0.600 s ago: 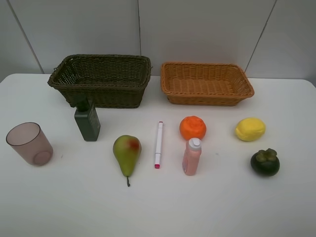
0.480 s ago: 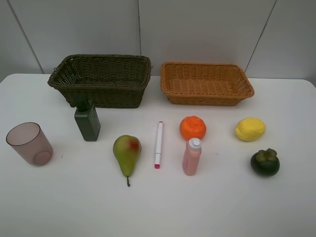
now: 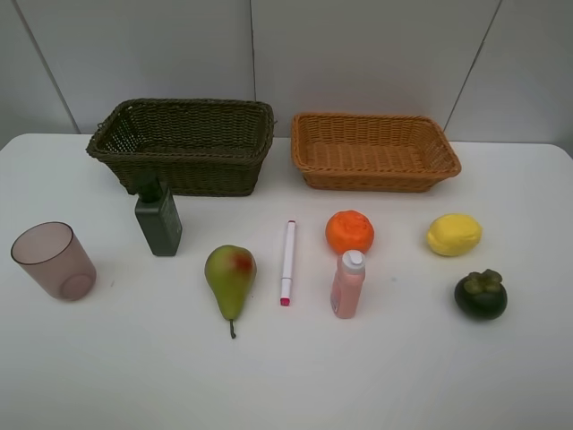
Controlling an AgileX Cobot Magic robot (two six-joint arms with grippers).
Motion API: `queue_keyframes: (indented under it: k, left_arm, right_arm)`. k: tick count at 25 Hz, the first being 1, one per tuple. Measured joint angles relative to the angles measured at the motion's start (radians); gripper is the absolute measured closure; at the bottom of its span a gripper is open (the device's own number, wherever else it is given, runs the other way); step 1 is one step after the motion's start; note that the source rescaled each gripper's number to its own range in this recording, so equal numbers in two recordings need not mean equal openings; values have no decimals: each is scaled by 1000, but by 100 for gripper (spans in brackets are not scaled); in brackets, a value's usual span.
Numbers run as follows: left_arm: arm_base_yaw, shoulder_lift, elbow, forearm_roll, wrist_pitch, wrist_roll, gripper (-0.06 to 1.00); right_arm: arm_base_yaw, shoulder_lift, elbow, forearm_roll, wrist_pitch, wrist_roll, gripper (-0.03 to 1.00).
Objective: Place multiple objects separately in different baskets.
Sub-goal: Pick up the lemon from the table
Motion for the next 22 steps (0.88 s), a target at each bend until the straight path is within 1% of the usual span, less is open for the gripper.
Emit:
queue_keyframes:
  k: [22]
  left_arm:
    - [0, 0, 0, 0, 0, 0, -6]
  right_arm:
    - [0, 0, 0, 0, 0, 0, -2]
